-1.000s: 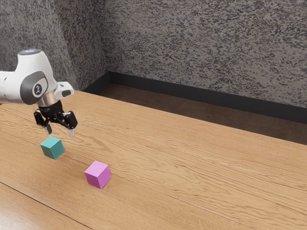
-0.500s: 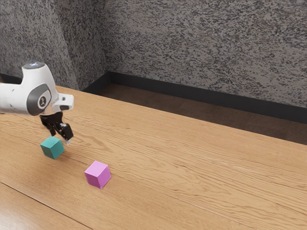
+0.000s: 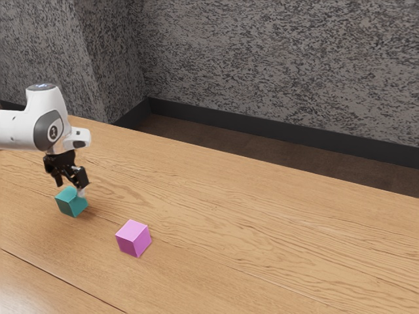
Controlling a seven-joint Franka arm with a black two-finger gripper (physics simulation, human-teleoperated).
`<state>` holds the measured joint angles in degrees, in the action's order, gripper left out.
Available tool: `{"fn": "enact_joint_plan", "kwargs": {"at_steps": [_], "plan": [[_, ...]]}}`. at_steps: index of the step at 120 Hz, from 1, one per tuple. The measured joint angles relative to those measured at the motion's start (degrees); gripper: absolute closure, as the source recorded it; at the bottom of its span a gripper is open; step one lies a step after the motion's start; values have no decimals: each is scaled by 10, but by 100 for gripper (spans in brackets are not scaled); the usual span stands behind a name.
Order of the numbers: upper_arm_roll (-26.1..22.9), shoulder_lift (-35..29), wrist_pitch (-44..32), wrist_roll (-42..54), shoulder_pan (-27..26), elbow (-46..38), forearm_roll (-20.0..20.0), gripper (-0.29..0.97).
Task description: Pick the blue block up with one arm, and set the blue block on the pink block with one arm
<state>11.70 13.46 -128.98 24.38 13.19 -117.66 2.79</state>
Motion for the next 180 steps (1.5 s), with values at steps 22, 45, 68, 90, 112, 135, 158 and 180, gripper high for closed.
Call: {"fn": "enact_joint_plan", "kwargs": {"at_steps": [22,45,68,90,112,135,158,180], "plan": [[3,-1,3,17,0,-6,3,0],[3,13,-7,53,13,-4,4,0],[-1,27,-16,80,22,4,3,0],[-10,29,-26,98,22,5,1,0],[-11,37,-33,112,34,5,-1,0],[-21,45,-45,123,35,8,-5,0],[-23,49,-62,130,37,8,-11,-1],[-23,50,-68,135,44,8,-17,0]]}}
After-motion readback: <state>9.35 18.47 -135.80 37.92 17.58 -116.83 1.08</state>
